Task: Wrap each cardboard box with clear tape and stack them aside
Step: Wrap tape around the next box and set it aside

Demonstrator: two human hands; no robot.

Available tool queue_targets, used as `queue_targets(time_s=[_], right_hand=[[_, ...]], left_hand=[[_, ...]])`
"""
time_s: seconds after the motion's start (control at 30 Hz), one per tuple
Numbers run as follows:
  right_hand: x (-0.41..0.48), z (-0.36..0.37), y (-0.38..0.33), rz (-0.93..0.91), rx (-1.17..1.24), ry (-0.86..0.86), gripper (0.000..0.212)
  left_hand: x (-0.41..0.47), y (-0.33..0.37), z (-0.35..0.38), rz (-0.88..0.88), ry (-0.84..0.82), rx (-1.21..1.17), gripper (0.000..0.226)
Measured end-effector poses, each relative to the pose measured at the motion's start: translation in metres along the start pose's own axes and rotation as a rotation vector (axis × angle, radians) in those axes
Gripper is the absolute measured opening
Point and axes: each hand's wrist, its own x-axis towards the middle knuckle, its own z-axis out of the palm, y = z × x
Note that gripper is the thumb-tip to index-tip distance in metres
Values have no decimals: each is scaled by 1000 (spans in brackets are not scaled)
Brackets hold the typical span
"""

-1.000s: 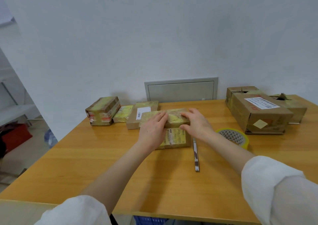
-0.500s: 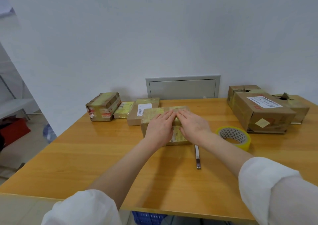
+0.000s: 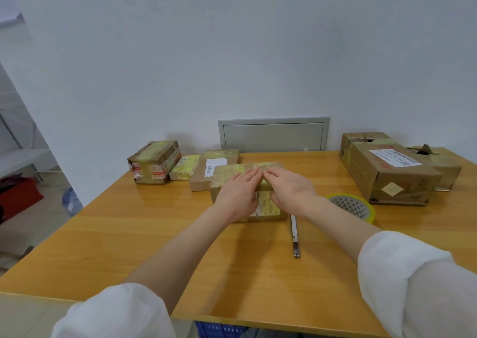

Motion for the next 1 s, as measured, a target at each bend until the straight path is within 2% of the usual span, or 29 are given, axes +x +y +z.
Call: queue_targets(time_s=[0.13, 0.23, 0.33, 0.47, 0.9, 1.0], right_hand=[[-5, 2, 8, 167, 250, 95, 68], [-10, 6, 12, 266, 296, 52, 79], [-13, 8, 10, 272, 351, 29, 66], [-17, 3, 5, 290, 365, 118, 50], [-18, 5, 5, 272, 338, 113, 49], [-21, 4, 12, 273, 413, 58, 56]], left_hand=[[-3, -3, -11, -34, -2, -198, 74], [-2, -2, -12, -90, 41, -164, 70], [3, 7, -6, -69, 68, -41, 62], [4, 4, -6, -71, 74, -64, 55], [1, 1, 2, -26, 28, 17, 54], [-1, 1, -1, -21, -1, 2, 55]])
